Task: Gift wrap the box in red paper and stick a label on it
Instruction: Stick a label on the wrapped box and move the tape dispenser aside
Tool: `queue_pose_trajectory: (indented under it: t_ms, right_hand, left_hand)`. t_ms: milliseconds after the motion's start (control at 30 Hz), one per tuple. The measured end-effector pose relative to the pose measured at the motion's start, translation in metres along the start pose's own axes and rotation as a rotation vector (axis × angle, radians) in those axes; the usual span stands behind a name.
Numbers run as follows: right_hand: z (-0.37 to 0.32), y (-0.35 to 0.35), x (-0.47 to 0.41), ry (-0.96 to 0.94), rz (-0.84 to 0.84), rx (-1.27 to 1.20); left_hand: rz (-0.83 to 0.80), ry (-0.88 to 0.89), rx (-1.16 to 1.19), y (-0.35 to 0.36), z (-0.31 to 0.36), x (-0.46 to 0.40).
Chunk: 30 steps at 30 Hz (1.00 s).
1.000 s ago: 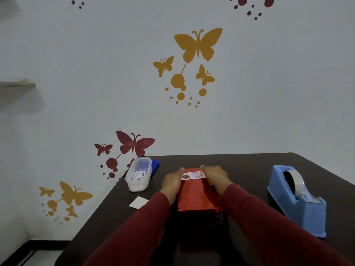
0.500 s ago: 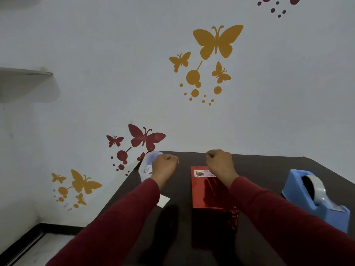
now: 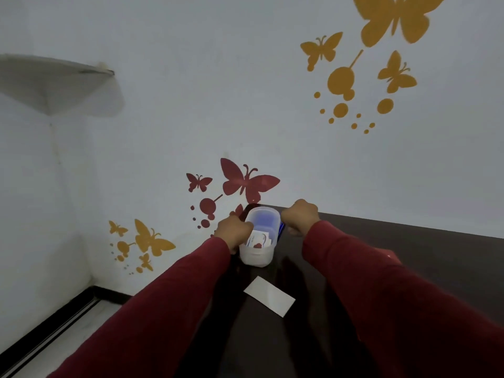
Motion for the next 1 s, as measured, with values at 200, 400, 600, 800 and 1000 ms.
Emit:
queue_pose_trajectory:
  t_ms: [200, 400, 600, 800, 1000]
  right_hand:
    - [-0.006, 0.046, -0.056, 0.055, -0.023, 0.056]
    - [-0.005, 0.092, -0.066, 0.254, 0.067, -0.016]
    - [-0.01, 0.064, -0.058, 0.213, -0.063, -0.309]
    - [-0.033, 0.023, -0.012, 0.012, -0.104, -0.526]
    - [-0.038, 0.01, 0.052, -0.241, -0.291, -0.552]
  left_hand:
    - [0.024, -0.076, 0.348, -0.014, -0.023, -0.022]
    - [0.074, -0.096, 0.676, -0.022, -0.049, -0.031]
    - [0.037, -0.141, 0.942, -0.017, -0.054, -0.018]
    - [0.044, -0.109, 1.154, -0.013, -0.025, 0.011]
    - [0.029, -0.079, 1.213, -0.009, 0.013, 0.052]
Point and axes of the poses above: each hand's wrist, its own x-axis away from the middle knuckle, its own y-axis out of the palm, z = x × y, the point moved 3 cm from there along -x, towards the middle knuckle, and after that the axes turned 1 degree about x, right-handed, at the moved point
